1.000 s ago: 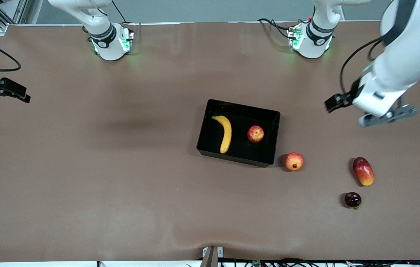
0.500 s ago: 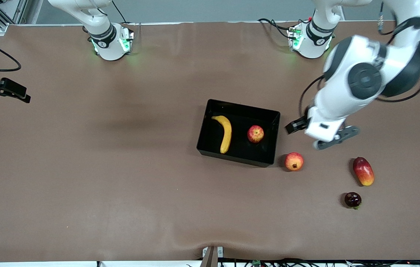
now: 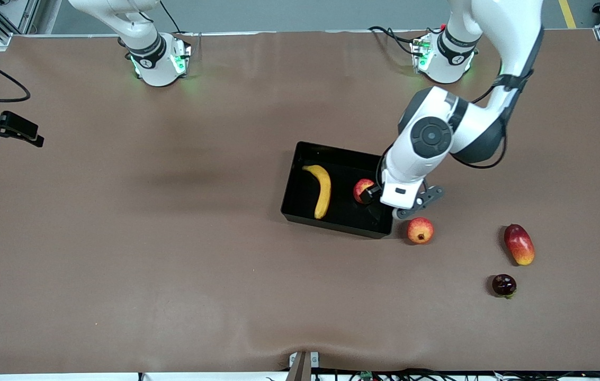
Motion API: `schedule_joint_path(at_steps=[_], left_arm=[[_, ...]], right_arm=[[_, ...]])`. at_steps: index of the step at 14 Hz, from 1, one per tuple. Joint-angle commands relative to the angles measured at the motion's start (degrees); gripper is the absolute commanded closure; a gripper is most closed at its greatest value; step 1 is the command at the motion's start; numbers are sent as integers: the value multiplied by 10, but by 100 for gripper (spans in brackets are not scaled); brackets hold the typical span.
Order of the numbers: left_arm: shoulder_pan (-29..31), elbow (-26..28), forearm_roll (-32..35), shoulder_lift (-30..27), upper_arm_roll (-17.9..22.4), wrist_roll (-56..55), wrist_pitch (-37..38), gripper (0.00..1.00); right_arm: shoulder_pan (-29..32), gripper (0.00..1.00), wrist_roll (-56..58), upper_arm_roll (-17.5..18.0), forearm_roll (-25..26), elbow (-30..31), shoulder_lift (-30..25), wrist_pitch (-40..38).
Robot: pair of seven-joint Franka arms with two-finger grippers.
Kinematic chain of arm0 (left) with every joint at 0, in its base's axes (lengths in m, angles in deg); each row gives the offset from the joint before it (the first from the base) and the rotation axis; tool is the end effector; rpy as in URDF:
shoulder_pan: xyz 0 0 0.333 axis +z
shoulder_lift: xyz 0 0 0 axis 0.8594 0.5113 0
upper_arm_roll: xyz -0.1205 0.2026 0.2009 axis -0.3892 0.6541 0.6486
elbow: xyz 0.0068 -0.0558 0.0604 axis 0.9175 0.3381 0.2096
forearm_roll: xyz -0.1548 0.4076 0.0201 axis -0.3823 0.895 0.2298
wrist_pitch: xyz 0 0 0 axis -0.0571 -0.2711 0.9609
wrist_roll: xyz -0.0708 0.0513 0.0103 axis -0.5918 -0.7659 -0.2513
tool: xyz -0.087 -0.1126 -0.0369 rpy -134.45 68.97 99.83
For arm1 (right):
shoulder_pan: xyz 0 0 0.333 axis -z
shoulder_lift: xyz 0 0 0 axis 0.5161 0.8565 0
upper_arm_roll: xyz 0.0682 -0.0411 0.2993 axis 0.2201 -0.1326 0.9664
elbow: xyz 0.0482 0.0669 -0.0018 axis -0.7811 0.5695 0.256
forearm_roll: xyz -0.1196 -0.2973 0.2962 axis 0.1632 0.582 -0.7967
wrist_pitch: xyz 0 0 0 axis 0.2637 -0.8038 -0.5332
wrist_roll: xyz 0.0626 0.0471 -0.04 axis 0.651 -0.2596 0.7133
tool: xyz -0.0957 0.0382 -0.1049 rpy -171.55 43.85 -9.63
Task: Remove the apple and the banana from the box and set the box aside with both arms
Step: 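Reach the left gripper down into the black tray toward the apple, then grasp the red-yellow apple with the left gripper and lift it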
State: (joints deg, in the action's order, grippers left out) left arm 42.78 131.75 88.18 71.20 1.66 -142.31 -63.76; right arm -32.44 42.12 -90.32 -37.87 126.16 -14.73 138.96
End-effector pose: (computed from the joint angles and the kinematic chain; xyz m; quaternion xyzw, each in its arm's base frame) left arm 0.5788 -0.3365 0.2654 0.9652 0.2586 -0.0380 0.0114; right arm 0.5897 -0.0365 0.5685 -0.9992 0.0218 0.0323 0.0102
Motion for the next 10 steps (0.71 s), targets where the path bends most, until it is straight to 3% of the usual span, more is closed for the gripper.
schedule_joint_path(at_steps=[1, 10], left_arm=[[-4, 62, -2, -5, 2, -9, -83, 0], [-29, 66, 4, 70, 3, -9, -134, 0]], right_arm=[[1, 0, -8, 1, -1, -13, 5, -5], [1, 0, -8, 1, 0, -13, 5, -5]])
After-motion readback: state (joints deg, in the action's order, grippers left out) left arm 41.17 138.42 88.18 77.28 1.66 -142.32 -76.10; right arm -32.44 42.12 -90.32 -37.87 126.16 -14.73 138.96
